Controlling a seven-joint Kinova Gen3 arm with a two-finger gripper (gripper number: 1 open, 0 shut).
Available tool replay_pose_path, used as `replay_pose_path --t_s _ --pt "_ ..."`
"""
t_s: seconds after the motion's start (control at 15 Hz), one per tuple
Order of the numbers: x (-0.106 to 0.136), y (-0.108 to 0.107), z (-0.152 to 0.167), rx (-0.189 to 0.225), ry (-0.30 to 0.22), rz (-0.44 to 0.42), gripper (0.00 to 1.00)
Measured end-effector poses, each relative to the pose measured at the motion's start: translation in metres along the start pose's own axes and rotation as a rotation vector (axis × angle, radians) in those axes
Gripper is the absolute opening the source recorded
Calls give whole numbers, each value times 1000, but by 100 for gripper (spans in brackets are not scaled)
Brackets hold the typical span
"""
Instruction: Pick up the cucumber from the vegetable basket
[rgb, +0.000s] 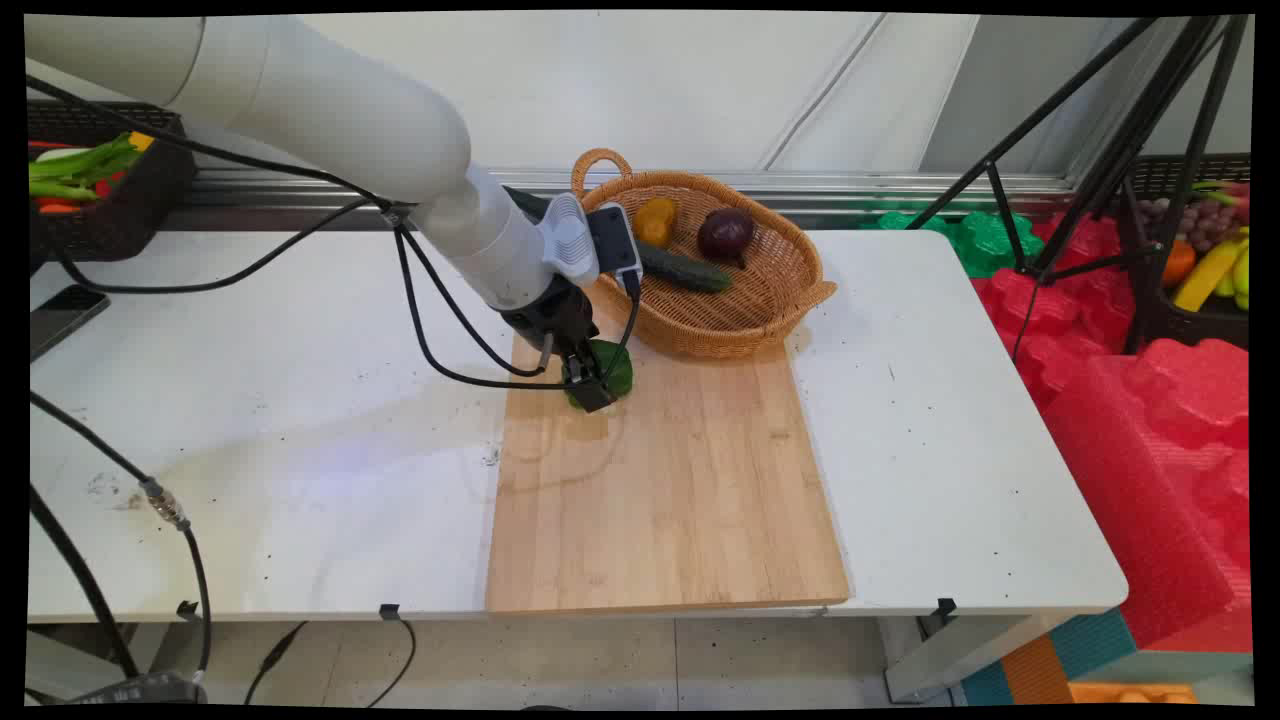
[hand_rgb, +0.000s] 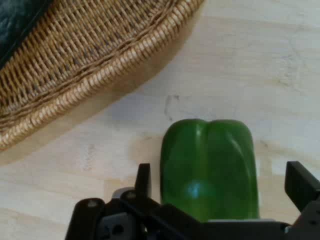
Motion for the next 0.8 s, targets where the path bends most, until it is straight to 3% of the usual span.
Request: replay_pose_path --t_s 0.27,0.53,0.8 --pt "2 1 -16 -11 30 12 100" --pt "6 1 -57 -18 83 22 100" --pt "9 -11 -106 17 130 -6 100"
